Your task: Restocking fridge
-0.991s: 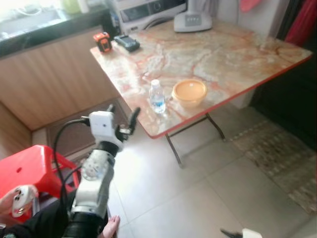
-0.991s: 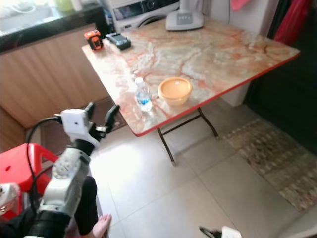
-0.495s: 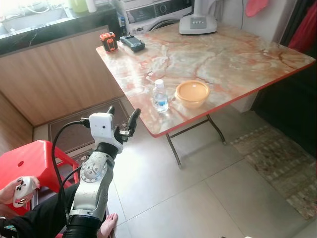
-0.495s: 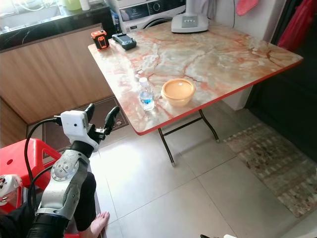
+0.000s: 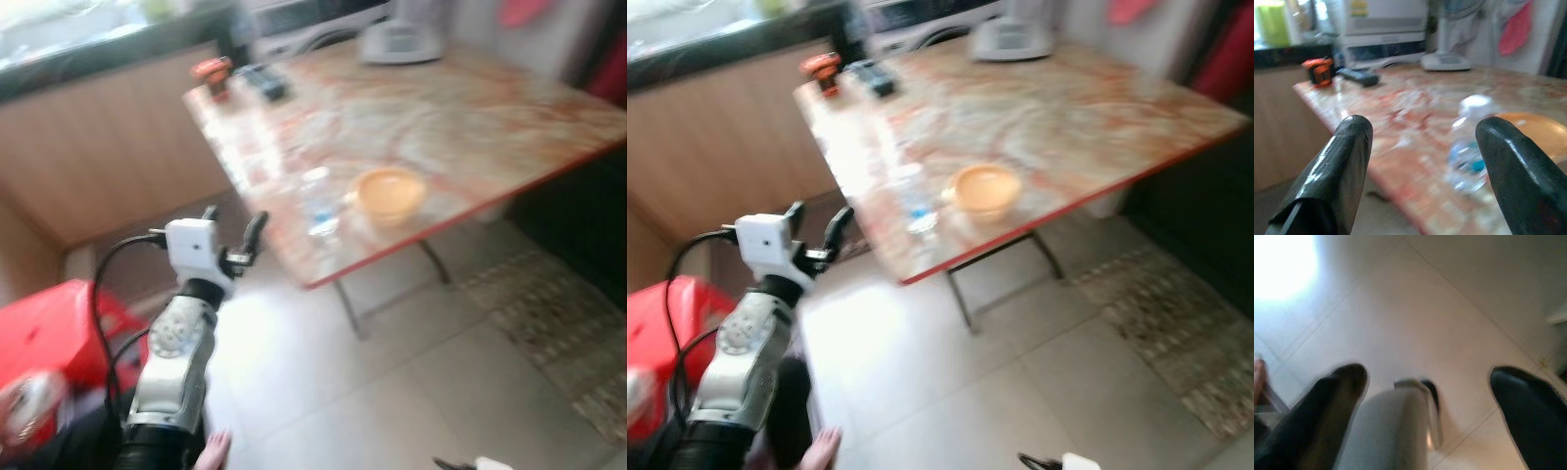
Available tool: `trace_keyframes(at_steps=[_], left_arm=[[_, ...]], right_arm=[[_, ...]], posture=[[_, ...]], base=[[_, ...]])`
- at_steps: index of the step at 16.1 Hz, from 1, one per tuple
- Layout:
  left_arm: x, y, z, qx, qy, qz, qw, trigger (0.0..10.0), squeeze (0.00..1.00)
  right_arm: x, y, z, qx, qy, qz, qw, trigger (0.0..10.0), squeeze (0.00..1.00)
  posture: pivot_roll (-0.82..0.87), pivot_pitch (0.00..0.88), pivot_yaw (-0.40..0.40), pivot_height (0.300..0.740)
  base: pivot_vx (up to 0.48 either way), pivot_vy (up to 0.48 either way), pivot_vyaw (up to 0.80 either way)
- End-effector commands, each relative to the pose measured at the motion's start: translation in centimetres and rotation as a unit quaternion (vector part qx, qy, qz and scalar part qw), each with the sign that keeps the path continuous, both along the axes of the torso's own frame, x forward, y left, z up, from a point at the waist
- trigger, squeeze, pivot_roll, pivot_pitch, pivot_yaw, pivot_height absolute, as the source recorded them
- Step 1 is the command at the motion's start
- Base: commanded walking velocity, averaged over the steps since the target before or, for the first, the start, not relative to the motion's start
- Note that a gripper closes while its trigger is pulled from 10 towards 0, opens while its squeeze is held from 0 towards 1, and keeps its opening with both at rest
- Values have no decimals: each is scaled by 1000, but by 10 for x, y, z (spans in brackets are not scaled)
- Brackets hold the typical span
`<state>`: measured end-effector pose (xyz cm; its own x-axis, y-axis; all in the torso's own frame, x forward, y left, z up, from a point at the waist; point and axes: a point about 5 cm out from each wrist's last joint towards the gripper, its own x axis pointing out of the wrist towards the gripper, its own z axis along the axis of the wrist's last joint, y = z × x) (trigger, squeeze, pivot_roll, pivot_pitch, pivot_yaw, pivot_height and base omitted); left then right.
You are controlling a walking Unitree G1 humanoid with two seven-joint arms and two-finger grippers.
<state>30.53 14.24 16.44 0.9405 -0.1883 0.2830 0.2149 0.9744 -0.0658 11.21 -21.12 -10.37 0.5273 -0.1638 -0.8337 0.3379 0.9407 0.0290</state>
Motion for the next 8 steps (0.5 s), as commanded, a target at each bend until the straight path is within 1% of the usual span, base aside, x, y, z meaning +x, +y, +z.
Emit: trace_keyframes(at_steps=[1, 4, 6, 7, 8], left_arm=[[-1, -5, 7, -2, -10, -9, 1000, 10000, 0], [-1, -7, 12, 2, -18, -22, 1000, 10000, 0], [-1, -8, 15, 4, -21, -26, 999, 10000, 0], [-2, -8, 17, 4, -24, -26, 999, 10000, 0], [-2, -9, 17, 3, -24, -27, 999, 10000, 0]], right_arm=[[-12, -2, -3, 2, 19, -12, 1000, 10000, 0], [-13, -2, -3, 6, 17, -23, 1000, 10000, 0], [-12, -2, -4, 7, 19, -18, 1000, 10000, 0], [-12, -2, -4, 11, 19, -18, 1000, 10000, 0], [-12, -2, -3, 12, 18, -16, 1000, 10000, 0]], posture=[[21, 74, 108, 740], [29, 77, 109, 740], [33, 79, 106, 740], [33, 79, 105, 740], [34, 80, 104, 740]], base=[[289, 0, 0], [292, 0, 0], [298, 0, 0], [296, 0, -500], [292, 0, -800]])
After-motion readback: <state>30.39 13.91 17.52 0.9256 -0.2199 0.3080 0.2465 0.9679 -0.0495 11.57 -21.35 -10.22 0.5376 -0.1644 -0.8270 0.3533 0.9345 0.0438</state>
